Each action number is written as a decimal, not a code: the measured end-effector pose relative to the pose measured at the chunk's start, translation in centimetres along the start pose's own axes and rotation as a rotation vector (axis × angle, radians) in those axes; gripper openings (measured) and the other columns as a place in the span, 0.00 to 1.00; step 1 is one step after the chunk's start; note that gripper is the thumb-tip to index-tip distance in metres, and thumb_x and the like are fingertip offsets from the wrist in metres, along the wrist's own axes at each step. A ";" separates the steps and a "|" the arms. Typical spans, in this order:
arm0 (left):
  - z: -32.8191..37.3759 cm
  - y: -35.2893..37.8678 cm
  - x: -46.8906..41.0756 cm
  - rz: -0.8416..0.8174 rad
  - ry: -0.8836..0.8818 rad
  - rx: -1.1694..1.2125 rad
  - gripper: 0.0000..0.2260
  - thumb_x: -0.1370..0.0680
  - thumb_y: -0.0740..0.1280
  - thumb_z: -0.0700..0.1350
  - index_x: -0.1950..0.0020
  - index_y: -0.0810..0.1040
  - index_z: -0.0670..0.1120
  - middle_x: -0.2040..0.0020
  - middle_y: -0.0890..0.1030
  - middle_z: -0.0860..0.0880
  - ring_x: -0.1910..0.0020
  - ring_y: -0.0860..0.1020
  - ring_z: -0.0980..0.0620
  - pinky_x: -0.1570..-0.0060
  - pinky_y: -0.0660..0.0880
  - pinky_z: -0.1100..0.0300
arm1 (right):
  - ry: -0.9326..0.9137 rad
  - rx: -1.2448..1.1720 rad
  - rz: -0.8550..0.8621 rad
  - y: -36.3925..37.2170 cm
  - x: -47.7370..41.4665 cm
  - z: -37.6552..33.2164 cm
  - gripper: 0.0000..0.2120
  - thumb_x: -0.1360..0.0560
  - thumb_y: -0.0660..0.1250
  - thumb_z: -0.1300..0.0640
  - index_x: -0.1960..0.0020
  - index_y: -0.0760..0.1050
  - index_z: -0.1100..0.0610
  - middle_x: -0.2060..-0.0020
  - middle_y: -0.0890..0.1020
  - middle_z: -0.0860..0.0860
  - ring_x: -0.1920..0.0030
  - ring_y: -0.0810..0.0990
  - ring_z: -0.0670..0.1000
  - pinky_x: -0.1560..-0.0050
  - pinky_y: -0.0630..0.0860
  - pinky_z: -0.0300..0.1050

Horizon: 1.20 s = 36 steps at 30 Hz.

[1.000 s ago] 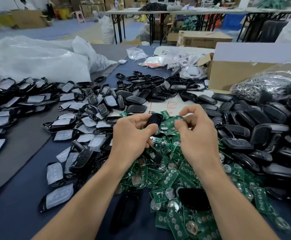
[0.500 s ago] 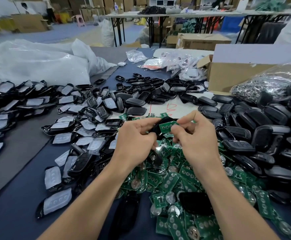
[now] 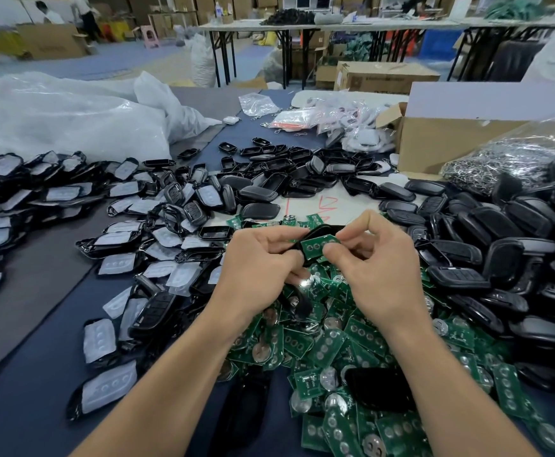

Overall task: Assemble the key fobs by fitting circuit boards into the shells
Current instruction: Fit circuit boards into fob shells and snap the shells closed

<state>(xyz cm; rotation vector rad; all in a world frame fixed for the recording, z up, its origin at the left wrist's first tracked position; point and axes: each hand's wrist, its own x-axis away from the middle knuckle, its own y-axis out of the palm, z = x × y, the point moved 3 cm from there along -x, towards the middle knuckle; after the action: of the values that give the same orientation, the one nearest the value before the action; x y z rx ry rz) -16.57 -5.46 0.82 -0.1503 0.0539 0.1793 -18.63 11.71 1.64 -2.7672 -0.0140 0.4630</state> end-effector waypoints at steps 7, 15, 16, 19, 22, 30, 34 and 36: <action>0.1 0.1 -0.1 -0.017 -0.016 -0.045 0.18 0.24 0.71 0.31 0.50 0.87 0.56 0.57 0.89 0.52 0.64 0.87 0.48 0.63 0.82 0.61 | -0.040 0.098 0.015 0.2 0.2 0.0 0.15 0.27 0.78 0.59 0.60 0.75 0.45 0.58 0.82 0.34 0.58 0.81 0.39 0.59 0.73 0.28; 0.7 -0.1 0.4 -0.011 -0.007 -0.051 0.17 0.27 0.75 0.34 0.55 0.88 0.59 0.61 0.88 0.50 0.66 0.86 0.48 0.66 0.82 0.62 | -0.096 0.197 0.065 0.7 0.6 -0.1 0.13 0.26 0.77 0.55 0.58 0.73 0.43 0.56 0.80 0.33 0.57 0.79 0.42 0.58 0.75 0.35; 0.8 -0.1 0.4 -0.009 -0.013 -0.055 0.17 0.27 0.75 0.34 0.57 0.88 0.59 0.61 0.88 0.50 0.66 0.87 0.48 0.66 0.82 0.62 | -0.096 0.212 0.068 0.7 0.6 0.0 0.13 0.26 0.77 0.54 0.57 0.73 0.42 0.56 0.80 0.33 0.58 0.79 0.42 0.60 0.75 0.35; 0.9 -0.1 0.5 -0.002 -0.025 -0.081 0.16 0.27 0.75 0.35 0.57 0.88 0.58 0.62 0.88 0.50 0.67 0.86 0.48 0.67 0.81 0.63 | -0.105 0.249 0.075 1.0 0.6 0.0 0.14 0.25 0.76 0.53 0.56 0.71 0.41 0.55 0.80 0.33 0.58 0.79 0.42 0.61 0.75 0.36; 0.9 -0.2 0.5 0.036 -0.020 -0.134 0.19 0.29 0.77 0.36 0.61 0.87 0.64 0.64 0.88 0.52 0.66 0.86 0.51 0.63 0.82 0.62 | -0.102 0.267 0.071 1.1 0.7 0.0 0.14 0.25 0.76 0.52 0.55 0.70 0.41 0.53 0.78 0.30 0.56 0.78 0.39 0.63 0.73 0.34; 1.1 -0.7 0.4 0.094 -0.040 -0.149 0.20 0.33 0.78 0.36 0.63 0.87 0.65 0.62 0.88 0.55 0.63 0.87 0.55 0.56 0.82 0.58 | -0.031 0.320 0.118 1.2 0.7 0.1 0.14 0.28 0.75 0.45 0.53 0.69 0.41 0.73 0.80 0.45 0.73 0.76 0.44 0.64 0.74 0.44; 1.0 -0.5 0.3 0.050 -0.030 -0.110 0.22 0.30 0.76 0.34 0.62 0.87 0.65 0.63 0.88 0.50 0.65 0.86 0.49 0.58 0.83 0.56 | 0.057 0.180 0.011 1.0 0.5 0.4 0.08 0.26 0.75 0.47 0.53 0.75 0.42 0.67 0.82 0.43 0.69 0.78 0.42 0.67 0.71 0.35; 1.1 -0.3 0.4 0.038 0.010 -0.124 0.20 0.29 0.75 0.37 0.59 0.87 0.66 0.63 0.88 0.51 0.64 0.87 0.48 0.58 0.85 0.52 | 0.081 0.065 -0.035 1.1 0.4 0.5 0.05 0.24 0.74 0.52 0.56 0.78 0.46 0.68 0.83 0.46 0.72 0.74 0.42 0.68 0.71 0.36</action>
<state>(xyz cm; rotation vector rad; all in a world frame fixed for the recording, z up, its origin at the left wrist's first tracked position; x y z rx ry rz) -16.04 -5.47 1.89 -0.2741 0.0561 0.2195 -18.48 10.83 0.74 -2.7144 -0.0278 0.3365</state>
